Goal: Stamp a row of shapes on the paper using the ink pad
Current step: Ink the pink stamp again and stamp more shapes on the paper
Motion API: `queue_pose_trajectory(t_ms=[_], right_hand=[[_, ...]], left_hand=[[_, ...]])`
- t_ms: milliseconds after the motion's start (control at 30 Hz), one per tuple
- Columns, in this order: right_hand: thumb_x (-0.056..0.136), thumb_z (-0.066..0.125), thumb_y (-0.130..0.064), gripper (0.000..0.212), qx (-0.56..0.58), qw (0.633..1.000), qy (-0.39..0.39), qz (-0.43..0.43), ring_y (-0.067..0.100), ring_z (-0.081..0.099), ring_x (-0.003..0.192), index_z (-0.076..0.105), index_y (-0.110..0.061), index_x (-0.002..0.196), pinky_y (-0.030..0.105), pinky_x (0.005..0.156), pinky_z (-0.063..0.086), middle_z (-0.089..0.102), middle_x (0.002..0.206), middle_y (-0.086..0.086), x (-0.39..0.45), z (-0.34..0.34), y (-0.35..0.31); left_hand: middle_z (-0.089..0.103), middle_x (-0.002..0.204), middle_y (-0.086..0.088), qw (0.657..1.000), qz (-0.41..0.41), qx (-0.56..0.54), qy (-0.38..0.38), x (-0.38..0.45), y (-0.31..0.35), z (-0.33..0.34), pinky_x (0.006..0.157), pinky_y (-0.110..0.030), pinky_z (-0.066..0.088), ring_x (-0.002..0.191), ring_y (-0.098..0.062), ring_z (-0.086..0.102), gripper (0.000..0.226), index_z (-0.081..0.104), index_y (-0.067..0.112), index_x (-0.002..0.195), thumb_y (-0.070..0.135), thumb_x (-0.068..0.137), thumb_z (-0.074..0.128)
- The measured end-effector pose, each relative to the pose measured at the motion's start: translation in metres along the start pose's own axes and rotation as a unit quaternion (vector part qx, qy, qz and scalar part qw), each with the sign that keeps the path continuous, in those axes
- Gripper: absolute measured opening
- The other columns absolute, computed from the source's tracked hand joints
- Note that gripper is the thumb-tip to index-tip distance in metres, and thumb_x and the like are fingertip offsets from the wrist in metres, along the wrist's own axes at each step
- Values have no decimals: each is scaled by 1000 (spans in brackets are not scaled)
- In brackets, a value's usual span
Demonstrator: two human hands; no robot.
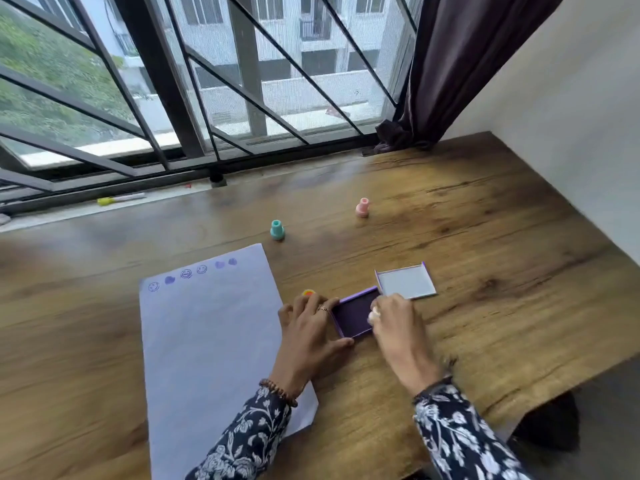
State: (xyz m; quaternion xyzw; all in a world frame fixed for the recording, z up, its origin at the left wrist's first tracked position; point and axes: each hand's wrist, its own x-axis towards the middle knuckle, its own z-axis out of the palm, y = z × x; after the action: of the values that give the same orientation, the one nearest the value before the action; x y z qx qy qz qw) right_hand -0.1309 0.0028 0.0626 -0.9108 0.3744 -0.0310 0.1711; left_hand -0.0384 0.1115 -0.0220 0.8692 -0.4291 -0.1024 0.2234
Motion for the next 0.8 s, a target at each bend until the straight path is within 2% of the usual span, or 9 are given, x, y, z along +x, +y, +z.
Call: queue_pose_trajectory(t_ms=[67,233,333,433,500,600,667,733,800], right_hand=[[90,53,-24,16,-34,998,-47,-5,29,62,94,59,-10,94,36,75,45,62,102,10,0,21,9],[87,58,-26,16,-26,999,-23,-25,27,64,92,59,-11,90,33,72,47,62,101,8,6,29,14],[84,62,-25,18,-28,998,-52,9,30,63,95,62,-8,91,34,74,48,64,102,11,8,26,11],[73,71,-16,6,123,985,-56,103,28,66,79,68,-11,74,31,68,48,71,84,15,17,16,19],[75,70,-9,11,371,909,-61,177,17,64,62,68,-12,65,27,65,53,69,73,16,16,10,19],[85,57,-3,30,683,674,-126,252,5,64,52,73,-6,59,13,52,54,71,63,7,13,4,11],[85,54,-3,32,760,558,-176,283,7,65,49,74,-2,60,15,48,55,71,60,7,16,0,-2],[71,63,-4,13,778,515,-209,292,12,65,47,72,1,62,18,46,55,71,61,11,19,-4,-24],[59,67,-6,11,781,507,-231,282,14,64,45,69,2,66,19,46,56,70,62,13,20,-1,-46]], left_hand=[[50,119,10,1000,0,-3,4,-1,0,2,81,-24,6,118,-14,32,70,45,31,127,62,66,61],[49,119,10,1000,4,-4,11,-1,0,2,84,-27,9,118,-14,31,70,43,31,129,61,68,59],[48,121,9,1000,3,-16,12,-2,1,2,89,-29,11,121,-15,32,69,42,30,130,59,69,60],[44,129,9,1000,14,-1,-7,-2,1,-2,93,-32,10,125,-16,30,73,37,29,133,61,71,58],[38,138,10,1000,13,5,-19,-5,-4,-7,95,-32,8,129,-15,26,81,30,29,138,65,70,56],[33,144,11,1000,5,0,7,-14,-20,-19,99,-32,9,132,-14,24,82,24,30,141,65,73,53],[39,141,10,999,-2,14,47,-23,-40,-33,100,-33,13,130,-14,26,77,30,30,139,61,73,57],[47,137,6,995,-22,11,101,-32,-69,-50,100,-38,21,126,-12,24,74,39,26,135,55,72,64],[50,135,4,990,-54,7,132,-41,-98,-67,100,-41,22,125,-12,24,70,44,24,132,51,72,67]])
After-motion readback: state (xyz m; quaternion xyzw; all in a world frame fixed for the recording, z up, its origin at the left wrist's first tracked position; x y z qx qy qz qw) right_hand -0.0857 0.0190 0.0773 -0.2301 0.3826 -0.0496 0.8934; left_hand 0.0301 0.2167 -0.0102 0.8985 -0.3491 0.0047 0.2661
